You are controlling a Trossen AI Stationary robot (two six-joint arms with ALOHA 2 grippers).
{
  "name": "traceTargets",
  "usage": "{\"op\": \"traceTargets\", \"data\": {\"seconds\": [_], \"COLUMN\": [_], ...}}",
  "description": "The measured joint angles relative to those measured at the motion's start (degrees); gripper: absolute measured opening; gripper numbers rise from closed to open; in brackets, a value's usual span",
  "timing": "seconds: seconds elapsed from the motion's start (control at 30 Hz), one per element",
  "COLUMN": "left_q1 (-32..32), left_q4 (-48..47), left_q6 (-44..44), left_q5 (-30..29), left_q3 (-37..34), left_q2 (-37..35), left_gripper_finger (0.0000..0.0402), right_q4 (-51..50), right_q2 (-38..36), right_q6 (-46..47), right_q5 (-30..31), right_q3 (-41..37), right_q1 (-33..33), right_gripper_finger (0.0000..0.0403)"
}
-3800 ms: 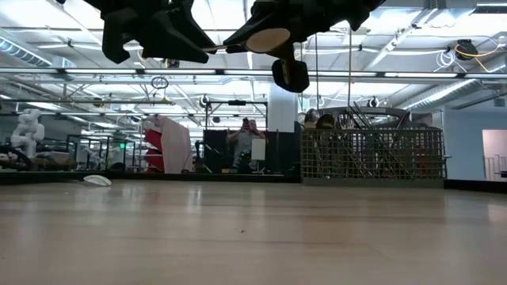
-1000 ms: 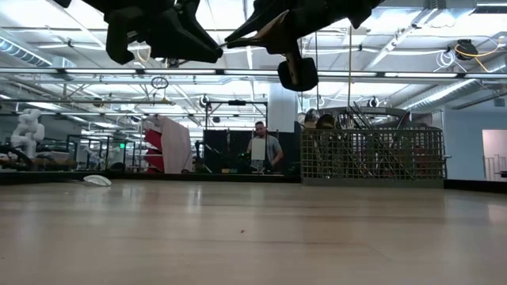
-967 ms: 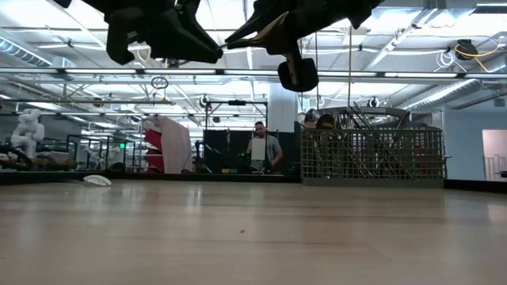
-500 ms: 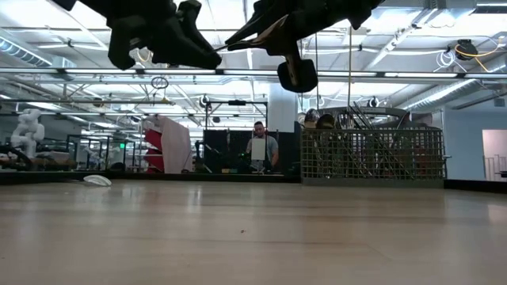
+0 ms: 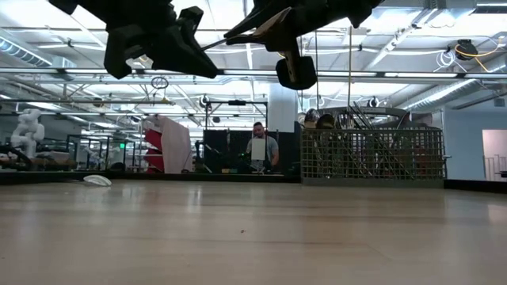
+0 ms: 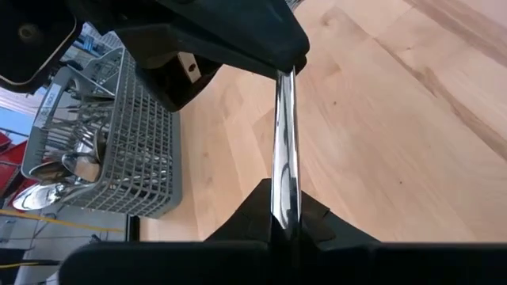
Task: Sort silverware
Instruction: Put the silver spoon into the gray utensil holder
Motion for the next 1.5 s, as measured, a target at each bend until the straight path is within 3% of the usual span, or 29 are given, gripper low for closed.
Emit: {"op": "traceTargets", "data": {"seconds": [0.2, 0.4, 0.57, 0.7, 0.93, 1.1, 1.27, 1.37, 1.5], "left_q1": [0.00, 0.00, -0.02, -0.02, 0.62, 4.19, 8.61, 10.90, 11.31], "left_q4": [0.15, 0.33, 0.17, 0.33, -1.61, -3.49, 0.15, 7.02, 19.61], "left_q6": [-0.08, -0.22, -0.22, -4.23, -9.79, -14.12, -23.38, -31.68, -42.02], "left_q5": [0.07, 0.17, 0.18, 0.28, 0.42, 2.73, 11.83, 19.17, 25.84], "left_q3": [0.00, 0.00, 0.00, 0.00, 0.00, 0.00, 0.00, 0.00, 0.02], "left_q2": [0.00, -0.02, -0.02, -0.04, -3.25, -9.67, -18.83, -22.14, -21.40], "left_gripper_finger": [0.0011, 0.0011, 0.0011, 0.0010, 0.0010, 0.0010, 0.0010, 0.0010, 0.0010], "right_q4": [0.25, 0.59, 0.50, 0.02, -0.04, -0.35, 0.46, 2.17, 14.67], "right_q2": [-0.01, -0.01, -0.68, -3.01, -11.47, -17.21, -19.71, -19.49, -16.10], "right_q6": [-2.42, -7.84, -11.78, -16.33, -29.34, -38.06, -45.92, -51.21, -51.10], "right_q5": [0.01, 0.23, -6.49, -8.50, -5.05, -2.27, -2.21, -2.19, -2.25], "right_q3": [-0.02, -0.02, -0.04, -0.07, -0.07, -0.07, -0.07, -0.07, -0.07], "right_q1": [0.02, -0.38, -2.76, -4.79, -7.72, -9.13, -9.84, -9.81, -9.12], "right_gripper_finger": [0.0025, 0.0120, 0.0197, 0.0230, 0.0231, 0.0223, 0.0222, 0.0222, 0.0222]}}
